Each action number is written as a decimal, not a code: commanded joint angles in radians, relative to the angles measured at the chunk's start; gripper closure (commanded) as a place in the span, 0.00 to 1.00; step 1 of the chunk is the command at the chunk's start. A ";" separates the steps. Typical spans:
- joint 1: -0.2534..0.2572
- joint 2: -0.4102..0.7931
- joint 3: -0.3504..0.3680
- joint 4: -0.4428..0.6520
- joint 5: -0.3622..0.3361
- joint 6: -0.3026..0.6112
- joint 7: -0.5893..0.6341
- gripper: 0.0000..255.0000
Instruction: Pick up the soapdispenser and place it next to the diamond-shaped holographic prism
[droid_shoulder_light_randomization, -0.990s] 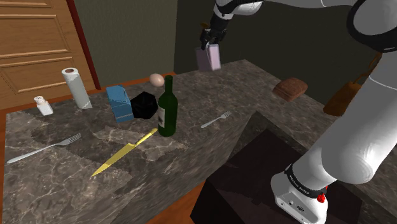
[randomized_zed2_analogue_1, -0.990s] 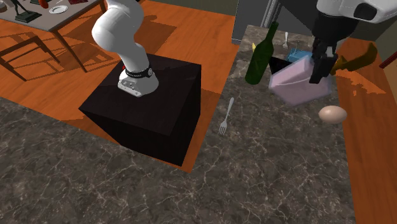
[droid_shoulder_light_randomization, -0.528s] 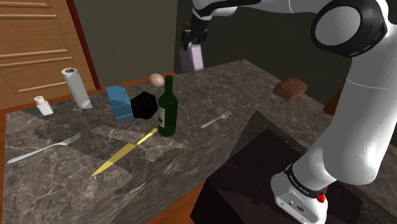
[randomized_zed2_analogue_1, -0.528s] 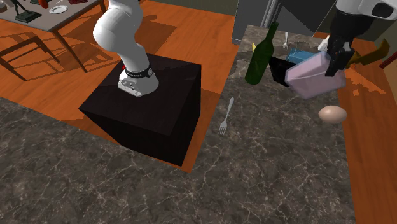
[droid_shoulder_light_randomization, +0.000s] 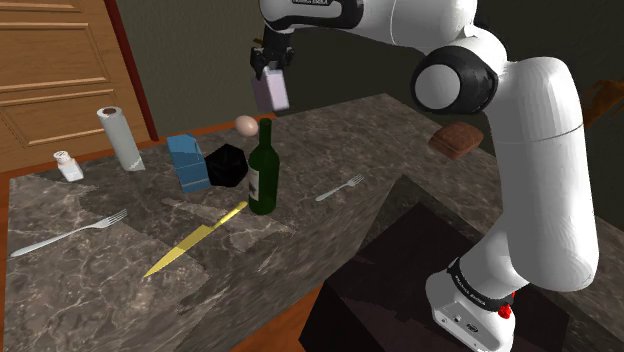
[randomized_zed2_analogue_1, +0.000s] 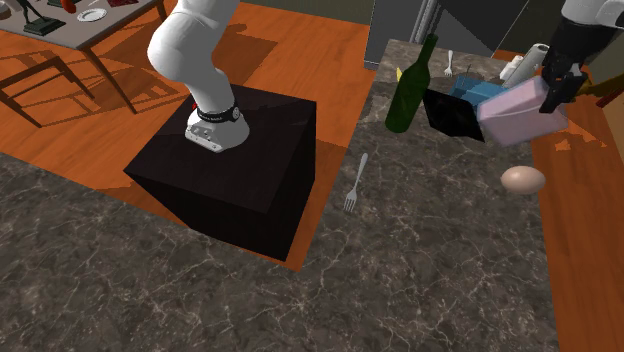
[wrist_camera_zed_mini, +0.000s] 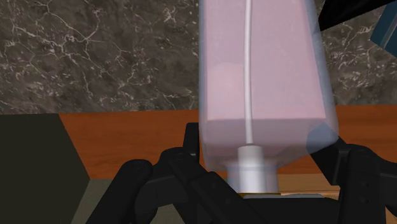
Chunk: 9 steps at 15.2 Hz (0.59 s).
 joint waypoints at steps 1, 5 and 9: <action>0.012 0.038 0.002 0.042 -0.002 -0.005 0.019 1.00; 0.015 0.035 0.003 -0.016 -0.002 0.051 0.018 1.00; 0.018 0.039 0.004 -0.063 -0.001 0.102 0.017 1.00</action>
